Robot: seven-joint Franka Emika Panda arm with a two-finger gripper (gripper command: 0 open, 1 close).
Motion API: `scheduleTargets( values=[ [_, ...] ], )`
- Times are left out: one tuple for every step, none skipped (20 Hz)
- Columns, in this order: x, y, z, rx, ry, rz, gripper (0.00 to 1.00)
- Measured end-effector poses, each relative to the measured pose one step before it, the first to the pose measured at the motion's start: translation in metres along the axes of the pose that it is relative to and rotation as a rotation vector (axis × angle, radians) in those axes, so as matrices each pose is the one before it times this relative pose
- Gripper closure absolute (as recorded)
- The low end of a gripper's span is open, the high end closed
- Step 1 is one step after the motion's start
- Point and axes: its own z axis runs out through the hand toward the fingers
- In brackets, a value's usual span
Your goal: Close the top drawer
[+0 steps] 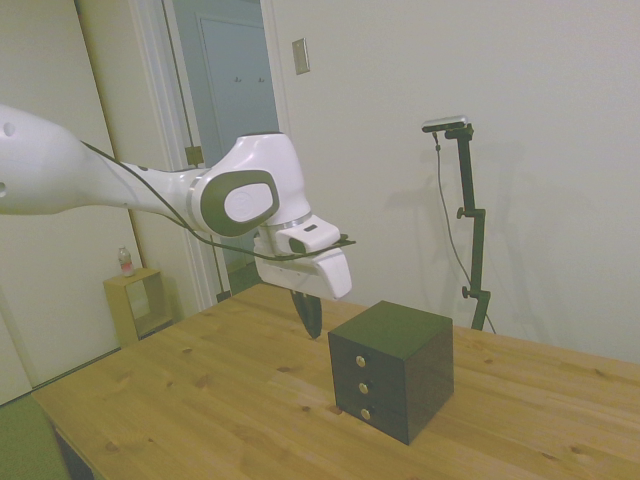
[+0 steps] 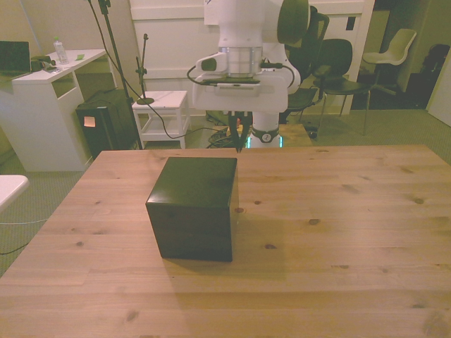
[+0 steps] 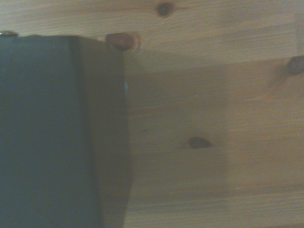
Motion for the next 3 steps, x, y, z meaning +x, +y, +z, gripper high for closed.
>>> scheduleTargets(
  values=[
    [-0.01307, -0.00605, 0.00027, -0.00091, -0.00334, -0.0098, 1.0],
    [-0.01394, -0.0062, 0.00034, -0.0013, -0.00329, -0.01071, 1.0],
    [-0.01502, -0.00657, 0.00053, 0.00048, -0.00547, -0.01014, 1.0]
  ],
)
